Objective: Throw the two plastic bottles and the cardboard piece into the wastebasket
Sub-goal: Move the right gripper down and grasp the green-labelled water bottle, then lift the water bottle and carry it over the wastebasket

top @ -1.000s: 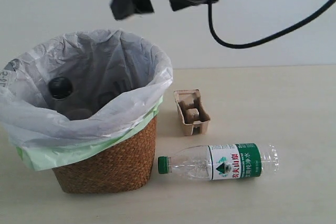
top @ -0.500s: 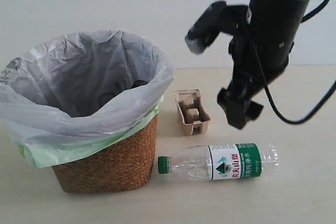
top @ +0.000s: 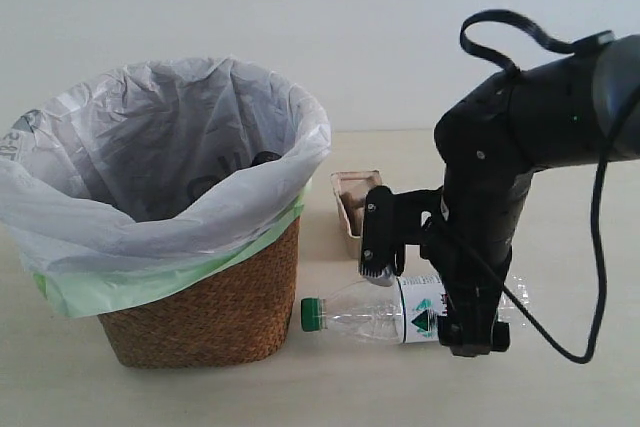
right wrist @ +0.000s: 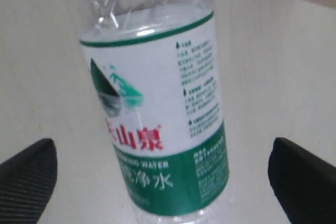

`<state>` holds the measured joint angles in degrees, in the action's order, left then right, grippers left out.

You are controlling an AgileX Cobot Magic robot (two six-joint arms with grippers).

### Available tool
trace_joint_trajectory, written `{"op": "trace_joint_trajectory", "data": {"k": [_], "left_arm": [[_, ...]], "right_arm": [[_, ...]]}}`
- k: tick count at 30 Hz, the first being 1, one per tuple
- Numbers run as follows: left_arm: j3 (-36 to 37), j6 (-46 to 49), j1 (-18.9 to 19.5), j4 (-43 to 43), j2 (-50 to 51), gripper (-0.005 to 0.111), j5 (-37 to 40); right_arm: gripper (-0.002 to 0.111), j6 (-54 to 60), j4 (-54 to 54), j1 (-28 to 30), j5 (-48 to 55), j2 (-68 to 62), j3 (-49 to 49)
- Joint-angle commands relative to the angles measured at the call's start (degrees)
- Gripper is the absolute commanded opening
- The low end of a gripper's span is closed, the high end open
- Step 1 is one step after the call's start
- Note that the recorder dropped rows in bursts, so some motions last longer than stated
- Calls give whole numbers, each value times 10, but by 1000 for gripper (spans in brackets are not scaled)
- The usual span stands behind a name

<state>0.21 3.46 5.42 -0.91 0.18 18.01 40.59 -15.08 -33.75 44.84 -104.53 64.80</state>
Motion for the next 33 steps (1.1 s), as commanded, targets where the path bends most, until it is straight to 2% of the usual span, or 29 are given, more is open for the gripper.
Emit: {"op": "trace_joint_trajectory", "data": {"k": [1,9,11,14,17,18,19,27,33], "left_arm": [[-2,-5,-3,-1,-2,108,-4],[-2,-5,-3,-1,-2,108,-4],[-2,-5,-3,-1,-2,108,-4],[-2,-5,-3,-1,-2,108,-4],[-2,-5,-3,-1,-2,108,-4],[-2,-5,-3,-1,-2,108,-4],[-2,-5,-3,-1,-2,108,-4],[-2,-5,-3,-1,-2,108,-4],[-2,-5,-3,-1,-2,108,-4]], "right_arm": [[101,1,-6,0,-39,-31,-2],[101,-60,-59,0,-68,-80,-2],[97,-69,-63,0,-68,-81,-2],[73,-86,-71,0,-63,-81,-2],[24,-105,-89,0,-35,-81,-2],[-1,-104,-90,0,-12,-81,-2],[1,-107,-92,0,-3,-81,-2],[0,-114,-97,0,49,-57,-2],[0,-150,-108,11,47,40,-2]]}}
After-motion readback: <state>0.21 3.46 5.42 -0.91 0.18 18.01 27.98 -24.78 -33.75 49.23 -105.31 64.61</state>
